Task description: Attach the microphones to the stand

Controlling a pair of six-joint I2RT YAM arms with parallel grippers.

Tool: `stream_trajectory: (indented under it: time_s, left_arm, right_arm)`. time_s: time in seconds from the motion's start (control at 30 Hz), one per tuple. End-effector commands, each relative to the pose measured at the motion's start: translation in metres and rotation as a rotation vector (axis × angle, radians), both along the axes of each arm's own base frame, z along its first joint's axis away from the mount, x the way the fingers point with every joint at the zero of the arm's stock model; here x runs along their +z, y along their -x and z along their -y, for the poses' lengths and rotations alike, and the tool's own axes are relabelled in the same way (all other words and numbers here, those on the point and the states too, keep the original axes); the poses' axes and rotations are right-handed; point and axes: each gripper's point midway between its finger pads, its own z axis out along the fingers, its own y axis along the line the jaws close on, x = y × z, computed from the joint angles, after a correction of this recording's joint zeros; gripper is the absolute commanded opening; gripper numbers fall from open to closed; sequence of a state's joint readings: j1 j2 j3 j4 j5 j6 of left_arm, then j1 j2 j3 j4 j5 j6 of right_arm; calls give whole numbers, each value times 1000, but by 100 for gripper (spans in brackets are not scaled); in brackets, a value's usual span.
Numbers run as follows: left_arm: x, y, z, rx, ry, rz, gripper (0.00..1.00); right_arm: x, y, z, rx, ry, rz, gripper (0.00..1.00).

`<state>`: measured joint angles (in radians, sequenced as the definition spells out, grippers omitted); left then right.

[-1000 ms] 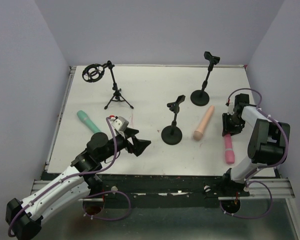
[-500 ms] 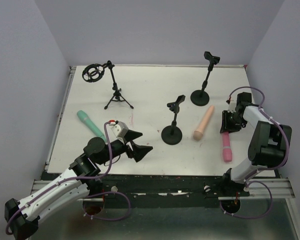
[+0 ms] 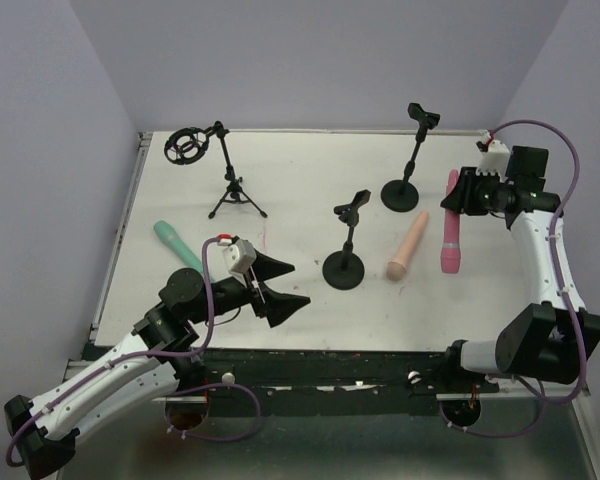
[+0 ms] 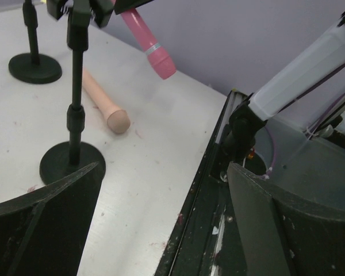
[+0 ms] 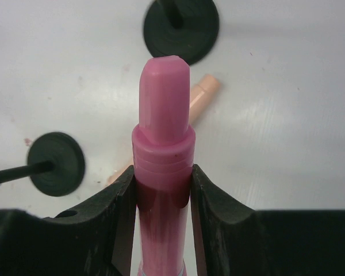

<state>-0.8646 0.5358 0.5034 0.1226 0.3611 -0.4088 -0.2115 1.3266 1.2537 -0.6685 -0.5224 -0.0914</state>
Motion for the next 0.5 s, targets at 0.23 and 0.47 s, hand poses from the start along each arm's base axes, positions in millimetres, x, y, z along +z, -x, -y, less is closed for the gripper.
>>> stream_trajectory:
  time_s: [0.23,0.47]
  left_arm:
    - [101,21,45,-139,49,9,97]
    - [139,-14,100,-114,12,-41,97]
  right_arm:
    - [131,35,-71,269,-349,212,12]
    - [205,58,-89,358,-435,351,12]
